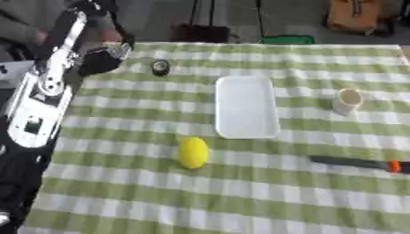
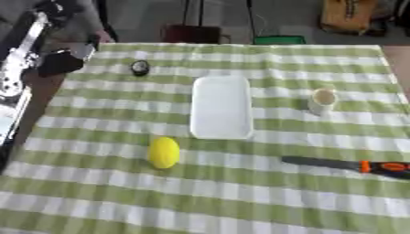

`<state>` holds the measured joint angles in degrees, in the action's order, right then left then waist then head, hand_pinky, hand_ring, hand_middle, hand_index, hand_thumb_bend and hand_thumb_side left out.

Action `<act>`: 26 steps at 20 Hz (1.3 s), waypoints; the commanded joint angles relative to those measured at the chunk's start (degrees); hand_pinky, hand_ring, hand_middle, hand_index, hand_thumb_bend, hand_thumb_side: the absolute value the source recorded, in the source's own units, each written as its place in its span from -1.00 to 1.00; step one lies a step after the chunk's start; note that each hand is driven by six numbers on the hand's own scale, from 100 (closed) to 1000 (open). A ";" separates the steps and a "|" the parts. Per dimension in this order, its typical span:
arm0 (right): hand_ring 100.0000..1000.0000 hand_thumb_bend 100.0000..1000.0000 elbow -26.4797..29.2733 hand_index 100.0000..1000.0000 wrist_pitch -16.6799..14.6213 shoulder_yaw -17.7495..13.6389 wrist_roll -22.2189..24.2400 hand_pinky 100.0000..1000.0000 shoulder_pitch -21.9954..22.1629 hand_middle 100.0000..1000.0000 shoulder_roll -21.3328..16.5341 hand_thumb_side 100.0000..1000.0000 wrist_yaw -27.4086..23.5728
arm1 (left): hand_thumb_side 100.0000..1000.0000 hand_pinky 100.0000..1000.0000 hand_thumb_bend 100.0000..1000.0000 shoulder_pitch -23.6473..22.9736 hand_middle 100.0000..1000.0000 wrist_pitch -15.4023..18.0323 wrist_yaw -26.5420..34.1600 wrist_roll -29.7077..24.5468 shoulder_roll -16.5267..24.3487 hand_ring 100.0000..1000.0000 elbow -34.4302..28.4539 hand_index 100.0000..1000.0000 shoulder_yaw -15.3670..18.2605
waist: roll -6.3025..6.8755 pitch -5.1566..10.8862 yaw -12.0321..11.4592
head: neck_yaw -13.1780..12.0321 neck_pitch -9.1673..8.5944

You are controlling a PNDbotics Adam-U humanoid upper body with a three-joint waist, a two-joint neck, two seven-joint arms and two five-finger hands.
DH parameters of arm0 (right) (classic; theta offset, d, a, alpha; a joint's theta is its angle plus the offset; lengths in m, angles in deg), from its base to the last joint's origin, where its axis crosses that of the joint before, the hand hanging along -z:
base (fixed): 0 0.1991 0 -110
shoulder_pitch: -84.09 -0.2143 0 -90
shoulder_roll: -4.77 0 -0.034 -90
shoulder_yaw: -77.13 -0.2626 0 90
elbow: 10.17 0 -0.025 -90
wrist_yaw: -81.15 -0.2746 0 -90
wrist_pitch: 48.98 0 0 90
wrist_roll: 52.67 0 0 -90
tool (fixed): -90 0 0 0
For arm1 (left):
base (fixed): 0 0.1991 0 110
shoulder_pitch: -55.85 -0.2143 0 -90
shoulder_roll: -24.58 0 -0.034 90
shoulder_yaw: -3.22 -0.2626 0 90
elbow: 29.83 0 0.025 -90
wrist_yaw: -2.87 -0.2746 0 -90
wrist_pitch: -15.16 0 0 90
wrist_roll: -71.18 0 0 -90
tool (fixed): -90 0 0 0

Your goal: Pick up objects on the table and place them in the box.

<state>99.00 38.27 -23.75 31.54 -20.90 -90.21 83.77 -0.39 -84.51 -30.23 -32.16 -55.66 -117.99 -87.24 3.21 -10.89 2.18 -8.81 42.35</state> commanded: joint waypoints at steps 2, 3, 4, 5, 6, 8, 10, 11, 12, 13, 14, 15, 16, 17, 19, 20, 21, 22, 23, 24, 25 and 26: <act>0.23 -0.11 0.65 0.58 -0.12 0.09 0.46 0.10 -0.16 0.35 -1.48 0.41 -0.12 | -0.69 0.70 -0.46 7.31 0.76 0.59 -3.20 -7.82 5.26 0.74 12.34 0.58 -3.13 | 0.21 1.30 0.37 | -0.41 0.24; 0.23 -0.10 0.58 0.58 -0.14 0.15 0.55 0.10 -0.13 0.35 -1.52 0.41 -0.14 | -0.69 0.71 -0.45 8.99 0.77 1.08 -3.85 -9.52 5.48 0.75 15.55 0.58 -3.69 | 0.31 1.37 0.48 | -0.46 0.23; 0.23 -0.10 0.50 0.58 -0.14 0.26 0.67 0.10 -0.07 0.35 -1.57 0.41 -0.17 | -0.68 0.72 -0.45 11.08 0.78 1.42 -4.65 -11.90 5.43 0.75 19.73 0.58 -4.35 | 0.46 1.44 0.71 | -0.55 0.21; 0.23 -0.10 0.44 0.58 -0.16 0.30 0.75 0.10 0.00 0.35 -1.60 0.41 -0.20 | -0.68 0.72 -0.44 12.80 0.78 2.01 -5.49 -13.61 5.23 0.76 23.18 0.58 -4.58 | 0.54 1.47 0.83 | -0.58 0.20; 0.23 -0.10 0.39 0.58 -0.17 0.32 0.80 0.10 0.05 0.35 -1.61 0.41 -0.22 | -0.68 0.72 -0.44 14.08 0.78 2.62 -6.40 -14.64 4.96 0.76 25.86 0.58 -4.57 | 0.59 1.50 0.90 | -0.59 0.21; 0.23 -0.10 0.33 0.58 -0.20 0.41 0.93 0.10 0.13 0.35 -1.59 0.41 -0.27 | -0.68 0.74 -0.42 16.45 0.78 2.91 -8.76 -16.08 3.85 0.76 31.46 0.56 -4.09 | 0.74 1.48 1.22 | -0.68 0.25; 0.23 -0.09 0.33 0.58 -0.25 0.55 1.12 0.10 0.09 0.35 -1.57 0.41 -0.34 | -0.68 0.75 -0.40 19.20 0.78 1.58 -12.21 -16.03 1.82 0.76 38.22 0.59 -2.45 | 0.90 1.20 1.94 | -0.78 0.07; 0.23 -0.09 0.33 0.58 -0.27 0.59 1.20 0.10 0.07 0.35 -1.56 0.41 -0.36 | -0.68 0.75 -0.39 20.37 0.78 1.07 -13.81 -15.42 0.83 0.76 41.00 0.60 -1.66 | 0.95 1.06 2.21 | -0.82 -0.02; 0.23 -0.09 0.35 0.58 -0.29 0.61 1.24 0.10 0.01 0.35 -1.56 0.41 -0.40 | -0.68 0.75 -0.39 21.40 0.78 0.63 -15.25 -14.47 -0.11 0.76 43.41 0.60 -0.87 | 1.00 0.88 2.50 | -0.89 -0.14; 0.23 -0.09 0.36 0.58 -0.30 0.62 1.27 0.10 -0.03 0.35 -1.56 0.41 -0.42 | -0.68 0.75 -0.38 22.11 0.78 0.52 -16.31 -13.56 -0.77 0.76 45.15 0.61 -0.32 | 1.03 0.75 2.68 | -0.94 -0.21; 0.23 -0.09 0.39 0.58 -0.32 0.65 1.32 0.10 -0.12 0.35 -1.56 0.40 -0.45 | -0.68 0.75 -0.38 22.79 0.78 0.29 -17.30 -12.55 -1.40 0.76 46.61 0.62 0.16 | 1.09 0.55 2.92 | -1.05 -0.30; 0.23 -0.09 0.42 0.58 -0.33 0.68 1.37 0.10 -0.18 0.35 -1.56 0.40 -0.47 | -0.68 0.75 -0.37 23.30 0.78 0.16 -18.12 -11.62 -1.87 0.76 47.68 0.62 0.50 | 1.13 0.39 3.09 | -1.11 -0.37; 0.23 -0.09 0.45 0.58 -0.35 0.72 1.43 0.10 -0.26 0.35 -1.56 0.40 -0.49 | -0.68 0.75 -0.37 23.73 0.78 -0.03 -18.87 -10.64 -2.26 0.76 48.47 0.62 0.77 | 1.17 0.23 3.23 | -1.18 -0.46; 0.23 -0.09 0.49 0.58 -0.36 0.76 1.50 0.10 -0.34 0.35 -1.55 0.40 -0.50 | -0.68 0.75 -0.38 24.09 0.78 -0.15 -19.41 -9.73 -2.58 0.76 48.98 0.62 1.02 | 1.22 0.03 3.38 | -1.26 -0.57; 0.23 -0.18 0.61 0.58 -0.38 0.86 1.64 0.10 -0.53 0.35 -1.53 0.37 -0.52 | -0.68 0.74 -0.37 24.71 0.78 -0.53 -19.91 -7.46 -3.18 0.76 49.45 0.65 1.54 | 1.35 -0.52 3.75 | -1.48 -0.81; 0.23 -0.08 0.69 0.58 -0.38 0.83 1.65 0.10 -0.54 0.34 -1.48 0.40 -0.51 | -0.67 0.74 -0.37 24.95 0.78 -0.69 -19.71 -5.84 -3.31 0.75 49.12 0.66 1.87 | 1.47 -1.03 4.05 | -1.63 -0.96; 0.23 -0.08 0.77 0.58 -0.38 0.81 1.65 0.10 -0.54 0.34 -1.45 0.40 -0.50 | -0.66 0.74 -0.37 25.00 0.77 -0.89 -19.44 -4.45 -3.40 0.75 48.93 0.67 1.98 | 1.54 -1.34 4.24 | -1.73 -1.07; 0.23 -0.08 0.84 0.58 -0.37 0.76 1.63 0.10 -0.53 0.34 -1.44 0.40 -0.47 | -0.66 0.74 -0.36 25.05 0.77 -1.07 -19.06 -3.14 -3.40 0.75 48.68 0.67 2.06 | 1.66 -1.70 4.45 | -1.83 -1.20; 0.23 -0.08 0.90 0.58 -0.36 0.72 1.61 0.10 -0.53 0.34 -1.43 0.40 -0.44 | -0.66 0.74 -0.36 25.04 0.77 -1.20 -18.68 -2.16 -3.40 0.75 48.58 0.67 2.03 | 1.73 -1.91 4.58 | -1.90 -1.28; 0.23 -0.08 0.95 0.58 -0.35 0.69 1.58 0.10 -0.55 0.34 -1.44 0.40 -0.41 | -0.64 0.73 -0.34 25.03 0.77 -1.31 -18.29 -1.25 -3.36 0.74 48.43 0.68 2.04 | 1.84 -2.19 4.74 | -1.97 -1.39; 0.23 -0.08 0.99 0.58 -0.33 0.68 1.57 0.10 -0.59 0.34 -1.45 0.40 -0.38 | -0.64 0.73 -0.34 25.00 0.76 -1.40 -17.89 -0.49 -3.33 0.74 48.36 0.68 2.00 | 1.91 -2.36 4.85 | -2.02 -1.46; 0.23 -0.08 1.04 0.58 -0.32 0.69 1.58 0.10 -0.63 0.34 -1.43 0.40 -0.36 | -0.64 0.73 -0.34 24.95 0.76 -1.60 -17.57 0.20 -3.29 0.74 48.36 0.67 2.05 | 1.97 -2.64 5.00 | -2.02 -1.64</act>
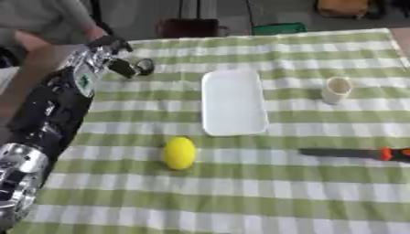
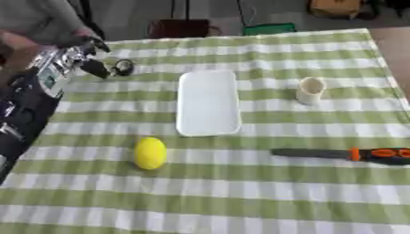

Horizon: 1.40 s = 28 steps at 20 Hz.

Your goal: Pick up objects on the table and place them in the box.

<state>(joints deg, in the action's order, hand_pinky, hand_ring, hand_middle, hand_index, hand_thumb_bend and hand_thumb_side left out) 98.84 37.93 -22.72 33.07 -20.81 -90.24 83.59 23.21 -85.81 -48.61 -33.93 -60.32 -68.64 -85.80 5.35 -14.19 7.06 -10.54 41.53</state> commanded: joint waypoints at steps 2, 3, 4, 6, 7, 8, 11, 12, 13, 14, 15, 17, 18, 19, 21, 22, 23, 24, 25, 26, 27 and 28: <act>0.23 -0.08 1.26 0.58 0.04 -0.33 0.07 0.10 -0.78 0.34 -1.35 0.40 -0.15 | -0.64 0.73 -0.35 1.26 0.76 -0.65 1.40 2.99 1.40 0.74 -0.84 0.67 0.59 | -0.10 0.32 0.35 | -0.29 -1.00; 0.22 -0.08 1.28 0.58 0.04 -0.33 0.08 0.10 -0.78 0.34 -1.34 0.40 -0.14 | -0.64 0.73 -0.36 1.25 0.76 -0.74 1.59 3.29 1.42 0.74 -0.75 0.67 0.55 | -0.08 0.22 0.42 | -0.30 -1.05; 0.22 -0.08 1.29 0.58 0.06 -0.37 0.06 0.10 -0.76 0.34 -1.31 0.40 -0.12 | -0.63 0.73 -0.37 1.19 0.76 -0.94 1.80 3.72 1.54 0.74 -0.68 0.67 0.68 | -0.04 -0.02 0.65 | -0.35 -1.20; 0.22 -0.07 1.34 0.58 0.07 -0.41 0.01 0.10 -0.76 0.34 -1.27 0.40 -0.10 | -0.63 0.73 -0.38 1.11 0.76 -1.28 2.28 4.51 1.73 0.73 -0.46 0.67 0.90 | 0.01 -0.35 1.03 | -0.42 -1.41; 0.22 -0.07 1.37 0.58 0.06 -0.42 0.00 0.10 -0.77 0.34 -1.26 0.40 -0.10 | -0.63 0.73 -0.38 1.10 0.76 -1.51 2.46 4.83 1.83 0.73 -0.26 0.67 0.98 | 0.03 -0.46 1.19 | -0.46 -1.50; 0.22 -0.07 1.39 0.58 0.07 -0.43 -0.01 0.10 -0.78 0.34 -1.25 0.40 -0.09 | -0.63 0.73 -0.38 1.09 0.75 -1.71 2.61 5.14 1.90 0.73 -0.09 0.67 1.05 | 0.05 -0.56 1.33 | -0.49 -1.56; 0.22 -0.07 1.43 0.58 0.07 -0.44 -0.02 0.10 -0.80 0.34 -1.26 0.39 -0.07 | -0.63 0.72 -0.38 1.06 0.75 -2.24 3.05 6.34 1.93 0.73 0.23 0.67 1.31 | 0.11 -0.80 1.61 | -0.66 -1.76; 0.22 -0.07 1.44 0.58 0.07 -0.44 -0.02 0.10 -0.81 0.34 -1.26 0.39 -0.06 | -0.64 0.73 -0.38 1.03 0.75 -2.54 3.10 6.90 1.93 0.73 0.34 0.68 1.36 | 0.16 -0.99 1.72 | -0.66 -1.88; 0.22 -0.07 1.45 0.58 0.08 -0.44 0.00 0.10 -0.82 0.34 -1.25 0.39 -0.04 | -0.64 0.73 -0.38 1.02 0.75 -2.89 3.07 7.51 1.90 0.73 0.44 0.68 1.38 | 0.19 -1.12 1.81 | -0.67 -1.96; 0.22 -0.06 1.45 0.58 0.09 -0.45 0.00 0.10 -0.82 0.34 -1.26 0.39 -0.01 | -0.63 0.74 -0.39 0.99 0.76 -3.19 3.02 7.95 1.88 0.74 0.56 0.68 1.37 | 0.21 -1.22 1.87 | -0.67 -1.95; 0.22 -0.06 1.45 0.58 0.09 -0.46 -0.01 0.10 -0.81 0.34 -1.27 0.39 0.00 | -0.63 0.74 -0.39 0.97 0.76 -3.49 2.90 8.26 1.90 0.74 0.70 0.68 1.32 | 0.21 -1.31 1.91 | -0.68 -1.96; 0.22 -0.06 1.46 0.58 0.09 -0.50 -0.06 0.10 -0.78 0.34 -1.29 0.39 0.00 | -0.62 0.74 -0.40 0.94 0.76 -4.02 2.63 8.47 1.93 0.74 0.95 0.68 1.28 | 0.20 -1.43 1.94 | -0.67 -1.99; 0.22 -0.06 1.46 0.58 0.09 -0.50 -0.07 0.10 -0.78 0.34 -1.29 0.39 0.00 | -0.63 0.75 -0.40 0.93 0.76 -4.25 2.46 8.48 1.95 0.74 1.06 0.68 1.26 | 0.19 -1.47 1.94 | -0.67 -1.99; 0.22 -0.06 1.46 0.58 0.08 -0.49 -0.06 0.10 -0.78 0.34 -1.27 0.39 -0.01 | -0.63 0.75 -0.40 0.93 0.76 -4.64 2.14 8.49 1.97 0.74 1.22 0.68 1.24 | 0.18 -1.51 1.96 | -0.69 -1.99; 0.22 -0.06 1.46 0.58 0.08 -0.47 -0.03 0.10 -0.79 0.34 -1.23 0.39 -0.02 | -0.63 0.75 -0.41 0.96 0.76 -5.13 1.67 8.44 1.91 0.74 1.34 0.68 1.27 | 0.15 -1.53 1.97 | -0.69 -2.00; 0.22 -0.06 1.46 0.58 0.07 -0.47 -0.02 0.10 -0.80 0.34 -1.23 0.39 -0.02 | -0.62 0.75 -0.41 0.97 0.76 -5.27 1.54 8.35 1.90 0.74 1.36 0.68 1.29 | 0.14 -1.55 1.97 | -0.70 -2.04; 0.22 -0.06 1.46 0.58 0.07 -0.47 -0.02 0.10 -0.80 0.34 -1.23 0.39 -0.02 | -0.60 0.76 -0.42 0.97 0.76 -5.45 1.49 8.02 1.89 0.75 1.51 0.69 1.32 | 0.11 -1.56 1.99 | -0.73 -2.05; 0.22 -0.06 1.46 0.58 0.07 -0.47 -0.02 0.10 -0.80 0.34 -1.23 0.39 -0.02 | -0.59 0.76 -0.42 0.99 0.77 -5.63 1.54 7.53 1.91 0.75 1.66 0.70 1.36 | 0.08 -1.57 2.02 | -0.73 -2.09; 0.22 -0.06 1.45 0.58 0.06 -0.47 -0.02 0.10 -0.82 0.34 -1.23 0.39 -0.02 | -0.59 0.76 -0.42 1.03 0.77 -5.78 1.64 7.04 1.95 0.75 1.79 0.70 1.43 | 0.06 -1.57 2.05 | -0.73 -2.12; 0.22 -0.06 1.45 0.58 0.06 -0.47 -0.03 0.10 -0.82 0.34 -1.24 0.39 -0.03 | -0.58 0.76 -0.40 1.06 0.77 -5.88 1.73 6.69 1.98 0.75 1.84 0.70 1.47 | 0.04 -1.57 2.07 | -0.73 -2.16; 0.22 -0.06 1.45 0.58 0.05 -0.47 -0.03 0.10 -0.83 0.34 -1.23 0.39 -0.03 | -0.58 0.76 -0.40 1.07 0.77 -5.95 1.83 6.40 2.00 0.75 1.88 0.70 1.52 | 0.04 -1.57 2.09 | -0.73 -2.19; 0.22 -0.06 1.44 0.58 0.05 -0.47 -0.02 0.10 -0.82 0.34 -1.23 0.39 -0.04 | -0.56 0.78 -0.39 1.07 0.78 -5.97 1.98 6.06 1.98 0.76 1.95 0.72 1.54 | 0.04 -1.57 2.12 | -0.75 -2.23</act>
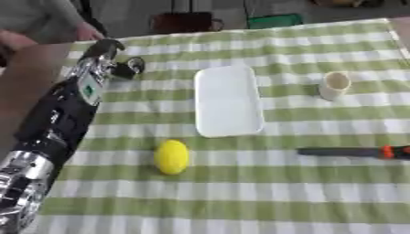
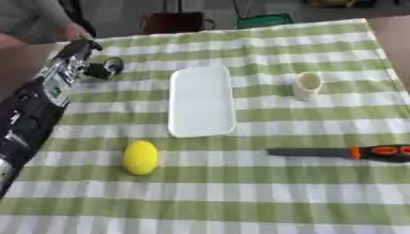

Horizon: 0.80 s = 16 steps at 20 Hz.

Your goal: Pick up objects on the table and place them in the box.

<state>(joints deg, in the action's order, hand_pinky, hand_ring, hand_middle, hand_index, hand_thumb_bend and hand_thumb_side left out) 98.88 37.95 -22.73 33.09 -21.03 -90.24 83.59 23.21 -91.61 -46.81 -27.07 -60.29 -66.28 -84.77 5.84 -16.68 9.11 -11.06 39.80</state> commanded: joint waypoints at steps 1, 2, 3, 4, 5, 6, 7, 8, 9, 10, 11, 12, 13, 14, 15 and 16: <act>0.22 -0.06 1.39 0.58 0.03 -0.46 -0.04 0.10 -0.60 0.34 -1.21 0.39 -0.04 | -0.56 0.78 -0.39 1.10 0.78 -0.12 0.41 -1.41 1.93 0.76 -0.27 0.72 0.51 | -0.44 0.91 0.10 | -0.24 -0.52; 0.22 -0.06 1.38 0.58 0.04 -0.46 -0.04 0.10 -0.60 0.34 -1.20 0.39 -0.04 | -0.55 0.79 -0.40 1.12 0.78 -0.08 0.60 -1.96 1.93 0.76 -0.18 0.72 0.49 | -0.43 0.91 0.13 | -0.25 -0.53; 0.22 -0.06 1.38 0.58 0.03 -0.45 -0.02 0.10 -0.61 0.34 -1.20 0.39 -0.04 | -0.55 0.79 -0.40 1.15 0.78 -0.01 0.77 -2.55 1.94 0.76 -0.09 0.72 0.49 | -0.42 0.90 0.16 | -0.24 -0.54; 0.22 -0.06 1.38 0.58 0.02 -0.44 -0.01 0.10 -0.63 0.34 -1.20 0.40 -0.04 | -0.55 0.80 -0.41 1.17 0.77 0.04 0.90 -3.01 1.94 0.76 -0.04 0.71 0.50 | -0.41 0.88 0.21 | -0.24 -0.57; 0.22 -0.06 1.39 0.58 0.01 -0.43 0.00 0.10 -0.64 0.34 -1.20 0.40 -0.04 | -0.55 0.80 -0.41 1.21 0.77 0.10 1.04 -3.40 1.95 0.76 0.03 0.71 0.53 | -0.40 0.86 0.30 | -0.24 -0.63; 0.22 -0.06 1.39 0.58 0.00 -0.43 0.00 0.10 -0.65 0.34 -1.21 0.39 -0.05 | -0.55 0.80 -0.41 1.25 0.77 0.14 1.10 -3.64 1.96 0.76 0.06 0.71 0.54 | -0.40 0.85 0.36 | -0.25 -0.67; 0.22 -0.05 1.38 0.58 0.01 -0.43 0.01 0.10 -0.65 0.34 -1.21 0.40 -0.05 | -0.54 0.80 -0.42 1.27 0.77 0.14 1.10 -3.76 1.96 0.76 0.07 0.71 0.55 | -0.39 0.82 0.43 | -0.28 -0.70; 0.22 -0.05 1.37 0.58 0.00 -0.42 0.02 0.10 -0.65 0.34 -1.22 0.40 -0.06 | -0.55 0.80 -0.42 1.29 0.77 0.11 1.06 -3.78 1.96 0.76 0.06 0.71 0.56 | -0.38 0.80 0.48 | -0.30 -0.73; 0.22 -0.05 1.37 0.58 0.00 -0.41 0.03 0.10 -0.66 0.34 -1.21 0.40 -0.07 | -0.55 0.80 -0.42 1.30 0.77 0.02 0.98 -3.60 1.95 0.76 0.02 0.71 0.58 | -0.38 0.79 0.52 | -0.30 -0.76; 0.22 -0.05 1.37 0.58 -0.01 -0.41 0.04 0.10 -0.66 0.34 -1.20 0.40 -0.08 | -0.55 0.79 -0.42 1.30 0.76 -0.06 0.91 -3.39 1.94 0.75 -0.01 0.71 0.60 | -0.38 0.77 0.55 | -0.31 -0.77; 0.22 -0.05 1.37 0.58 -0.01 -0.41 0.04 0.10 -0.66 0.34 -1.20 0.40 -0.08 | -0.55 0.79 -0.44 1.31 0.76 -0.19 0.83 -3.09 1.93 0.75 -0.02 0.71 0.64 | -0.38 0.76 0.60 | -0.30 -0.78; 0.22 -0.05 1.37 0.58 -0.01 -0.41 0.04 0.10 -0.66 0.34 -1.20 0.40 -0.09 | -0.55 0.79 -0.44 1.32 0.76 -0.31 0.77 -2.83 1.92 0.75 -0.02 0.71 0.65 | -0.38 0.75 0.62 | -0.29 -0.79; 0.22 -0.05 1.37 0.58 -0.02 -0.42 0.05 0.10 -0.65 0.34 -1.20 0.40 -0.09 | -0.55 0.79 -0.44 1.33 0.76 -0.42 0.70 -2.56 1.93 0.75 -0.02 0.71 0.66 | -0.39 0.74 0.64 | -0.30 -0.81; 0.22 -0.05 1.37 0.58 -0.02 -0.42 0.05 0.10 -0.65 0.34 -1.20 0.40 -0.09 | -0.55 0.79 -0.45 1.33 0.76 -0.52 0.64 -2.35 1.94 0.75 0.00 0.71 0.67 | -0.39 0.73 0.65 | -0.30 -0.83; 0.22 -0.05 1.36 0.58 -0.02 -0.43 0.04 0.10 -0.63 0.34 -1.20 0.40 -0.10 | -0.55 0.79 -0.46 1.35 0.76 -0.77 0.49 -1.97 2.02 0.75 0.02 0.71 0.71 | -0.38 0.72 0.66 | -0.29 -0.88; 0.22 -0.05 1.36 0.58 -0.02 -0.43 0.04 0.10 -0.63 0.34 -1.20 0.40 -0.10 | -0.54 0.79 -0.46 1.36 0.76 -0.96 0.37 -1.64 2.03 0.75 0.05 0.71 0.74 | -0.37 0.71 0.67 | -0.29 -0.91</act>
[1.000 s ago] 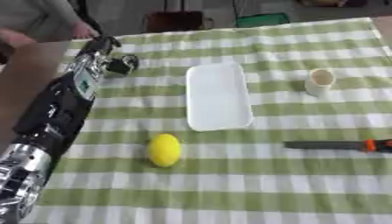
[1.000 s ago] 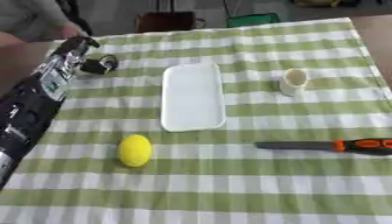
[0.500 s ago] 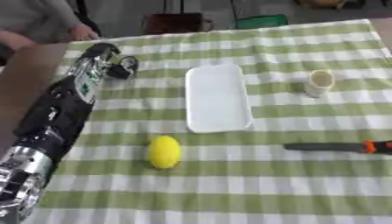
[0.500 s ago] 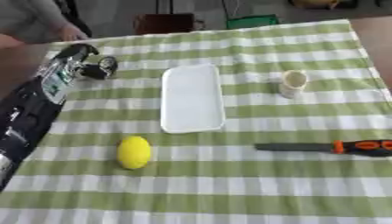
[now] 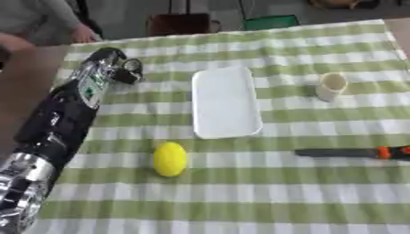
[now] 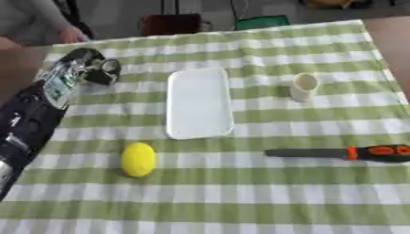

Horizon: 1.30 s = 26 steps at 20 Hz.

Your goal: Pick up objects on the table and place them in the box.

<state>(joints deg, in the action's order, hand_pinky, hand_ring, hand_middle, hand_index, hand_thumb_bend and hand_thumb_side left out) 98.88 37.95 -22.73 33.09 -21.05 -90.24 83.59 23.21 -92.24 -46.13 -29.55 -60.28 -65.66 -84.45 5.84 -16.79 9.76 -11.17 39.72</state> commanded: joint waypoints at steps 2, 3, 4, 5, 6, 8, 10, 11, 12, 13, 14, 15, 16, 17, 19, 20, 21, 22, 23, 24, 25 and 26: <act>0.22 -0.05 1.36 0.58 -0.02 -0.40 0.06 0.10 -0.61 0.34 -1.18 0.40 -0.11 | -0.54 0.79 -0.47 1.36 0.76 -0.58 -0.41 1.20 2.01 0.75 -0.44 0.71 0.45 | -0.36 0.78 0.02 | -0.19 -0.84; 0.22 -0.05 1.36 0.58 -0.02 -0.39 0.08 0.10 -0.61 0.34 -1.19 0.40 -0.11 | -0.54 0.79 -0.47 1.36 0.76 -0.71 -0.46 1.33 2.01 0.75 -0.36 0.71 0.45 | -0.35 0.75 0.03 | -0.20 -0.86; 0.22 -0.05 1.36 0.58 -0.02 -0.39 0.09 0.10 -0.61 0.34 -1.19 0.40 -0.12 | -0.54 0.79 -0.48 1.36 0.76 -0.81 -0.50 1.42 1.99 0.75 -0.31 0.71 0.45 | -0.35 0.74 0.03 | -0.21 -0.86; 0.22 -0.05 1.36 0.58 -0.02 -0.38 0.10 0.10 -0.61 0.34 -1.20 0.40 -0.11 | -0.54 0.79 -0.48 1.34 0.76 -0.87 -0.50 1.37 1.98 0.75 -0.20 0.71 0.44 | -0.37 0.69 0.06 | -0.21 -0.86; 0.22 -0.05 1.36 0.58 -0.03 -0.38 0.12 0.10 -0.61 0.34 -1.20 0.40 -0.11 | -0.54 0.80 -0.49 1.34 0.76 -0.89 -0.49 1.30 1.98 0.75 -0.12 0.70 0.44 | -0.37 0.67 0.09 | -0.21 -0.87; 0.22 -0.05 1.37 0.58 -0.03 -0.37 0.12 0.10 -0.65 0.34 -1.20 0.40 -0.12 | -0.53 0.80 -0.50 1.33 0.76 -0.87 -0.39 0.89 1.97 0.75 0.12 0.70 0.44 | -0.40 0.58 0.21 | -0.23 -1.01; 0.22 -0.05 1.37 0.58 -0.04 -0.36 0.13 0.11 -0.66 0.34 -1.18 0.40 -0.13 | -0.52 0.80 -0.53 1.36 0.75 -0.64 0.00 0.24 1.92 0.75 0.23 0.70 0.51 | -0.41 0.45 0.32 | -0.28 -1.18; 0.22 -0.05 1.37 0.58 -0.03 -0.36 0.14 0.11 -0.65 0.34 -1.18 0.40 -0.13 | -0.51 0.80 -0.53 1.37 0.75 -0.54 0.19 -0.15 1.92 0.75 0.31 0.70 0.50 | -0.40 0.40 0.37 | -0.30 -1.19; 0.22 -0.05 1.37 0.58 -0.04 -0.37 0.14 0.11 -0.65 0.34 -1.18 0.40 -0.13 | -0.51 0.80 -0.53 1.39 0.75 -0.48 0.32 -0.48 1.94 0.75 0.37 0.70 0.49 | -0.40 0.37 0.41 | -0.31 -1.20; 0.22 -0.05 1.37 0.58 -0.05 -0.37 0.14 0.11 -0.65 0.34 -1.18 0.40 -0.13 | -0.51 0.80 -0.54 1.41 0.76 -0.50 0.35 -0.64 1.97 0.75 0.39 0.70 0.49 | -0.38 0.32 0.45 | -0.29 -1.23; 0.22 -0.05 1.38 0.58 -0.05 -0.38 0.13 0.11 -0.66 0.34 -1.19 0.40 -0.13 | -0.51 0.80 -0.54 1.44 0.76 -0.56 0.33 -0.68 1.98 0.75 0.38 0.70 0.50 | -0.36 0.28 0.48 | -0.27 -1.27; 0.22 -0.05 1.38 0.58 -0.05 -0.38 0.13 0.11 -0.66 0.34 -1.19 0.40 -0.14 | -0.51 0.80 -0.54 1.45 0.76 -0.61 0.29 -0.68 1.98 0.75 0.37 0.70 0.51 | -0.36 0.25 0.50 | -0.26 -1.28; 0.22 -0.05 1.38 0.58 -0.05 -0.38 0.13 0.11 -0.67 0.34 -1.19 0.40 -0.14 | -0.51 0.80 -0.54 1.46 0.76 -0.64 0.26 -0.68 1.98 0.75 0.36 0.70 0.51 | -0.35 0.23 0.51 | -0.26 -1.29; 0.22 -0.05 1.38 0.58 -0.05 -0.38 0.13 0.11 -0.67 0.34 -1.19 0.39 -0.14 | -0.51 0.80 -0.54 1.46 0.75 -0.65 0.22 -0.64 1.95 0.75 0.34 0.69 0.50 | -0.33 0.19 0.52 | -0.26 -1.27; 0.22 -0.05 1.38 0.58 -0.04 -0.38 0.14 0.11 -0.67 0.34 -1.18 0.39 -0.13 | -0.53 0.80 -0.61 1.48 0.73 -0.70 0.07 -0.38 1.92 0.74 0.25 0.60 0.48 | -0.30 0.14 0.54 | -0.25 -1.24; 0.22 -0.05 1.38 0.58 -0.04 -0.38 0.15 0.11 -0.67 0.34 -1.18 0.39 -0.12 | -0.53 0.80 -0.61 1.48 0.73 -0.77 -0.05 -0.05 1.88 0.74 0.17 0.60 0.48 | -0.29 0.12 0.55 | -0.25 -1.23; 0.22 -0.05 1.38 0.58 -0.04 -0.39 0.15 0.11 -0.66 0.34 -1.17 0.39 -0.11 | -0.53 0.80 -0.60 1.48 0.73 -0.84 -0.19 0.19 1.87 0.74 0.16 0.56 0.45 | -0.27 0.11 0.56 | -0.25 -1.24; 0.22 -0.05 1.38 0.58 -0.03 -0.40 0.14 0.11 -0.65 0.34 -1.17 0.39 -0.11 | -0.53 0.80 -0.58 1.49 0.74 -0.90 -0.45 0.28 1.89 0.75 0.17 0.58 0.36 | -0.27 0.12 0.57 | -0.24 -1.23; 0.22 -0.05 1.38 0.58 -0.03 -0.40 0.15 0.11 -0.63 0.34 -1.17 0.39 -0.11 | -0.52 0.81 -0.56 1.52 0.75 -0.95 -0.73 0.27 1.90 0.75 0.18 0.64 0.30 | -0.27 0.14 0.57 | -0.24 -1.22; 0.22 -0.05 1.38 0.58 -0.03 -0.39 0.15 0.11 -0.63 0.34 -1.17 0.39 -0.11 | -0.52 0.81 -0.56 1.54 0.75 -0.99 -1.02 0.19 1.92 0.75 0.16 0.64 0.28 | -0.27 0.16 0.57 | -0.24 -1.22; 0.22 -0.05 1.38 0.58 -0.03 -0.40 0.15 0.11 -0.62 0.34 -1.17 0.39 -0.12 | -0.51 0.81 -0.55 1.55 0.75 -1.03 -1.26 0.09 1.92 0.75 0.15 0.64 0.30 | -0.27 0.18 0.56 | -0.23 -1.22; 0.22 -0.05 1.37 0.58 -0.03 -0.40 0.15 0.11 -0.62 0.34 -1.16 0.39 -0.12 | -0.51 0.81 -0.55 1.56 0.75 -1.07 -1.44 -0.06 1.91 0.75 0.15 0.64 0.31 | -0.27 0.20 0.55 | -0.23 -1.22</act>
<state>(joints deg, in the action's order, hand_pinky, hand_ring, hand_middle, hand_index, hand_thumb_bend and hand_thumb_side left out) 98.88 37.95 -22.73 33.14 -21.05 -90.24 83.59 23.56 -93.16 -47.11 -29.53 -60.00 -64.95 -84.32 5.86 -17.46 10.24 -11.28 38.98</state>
